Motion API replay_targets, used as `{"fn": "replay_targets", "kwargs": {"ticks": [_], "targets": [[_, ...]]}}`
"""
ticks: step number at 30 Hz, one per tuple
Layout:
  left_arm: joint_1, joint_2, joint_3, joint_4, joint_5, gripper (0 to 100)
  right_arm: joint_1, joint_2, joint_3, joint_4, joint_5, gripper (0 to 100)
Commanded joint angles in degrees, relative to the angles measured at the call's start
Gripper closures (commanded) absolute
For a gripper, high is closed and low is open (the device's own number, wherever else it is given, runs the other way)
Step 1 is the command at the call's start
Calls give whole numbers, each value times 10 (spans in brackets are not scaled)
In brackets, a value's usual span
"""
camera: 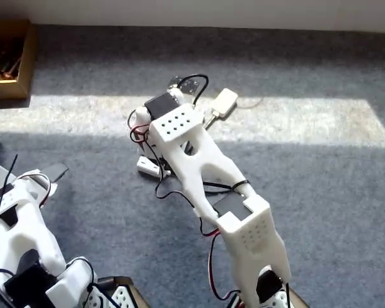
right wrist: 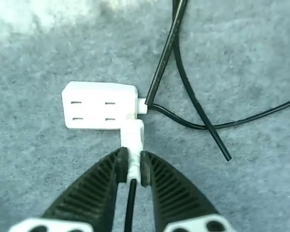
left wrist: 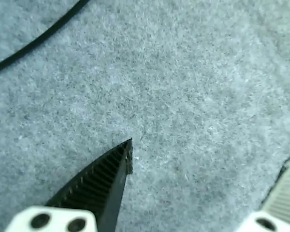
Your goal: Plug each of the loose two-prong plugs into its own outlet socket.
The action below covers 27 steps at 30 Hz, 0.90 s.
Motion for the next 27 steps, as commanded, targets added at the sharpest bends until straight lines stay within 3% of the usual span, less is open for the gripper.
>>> {"fn": "replay_targets", "kwargs": {"ticks": [1, 9, 27], "targets": [[8, -17, -1, -8, 2, 557, 7, -41, -3, 13, -4, 993], [20, -17, -1, -8, 2, 557, 1, -39, -80, 21, -5, 993], [19, -17, 0, -8, 1, 557, -9, 31, -71, 18, -5, 993]]}}
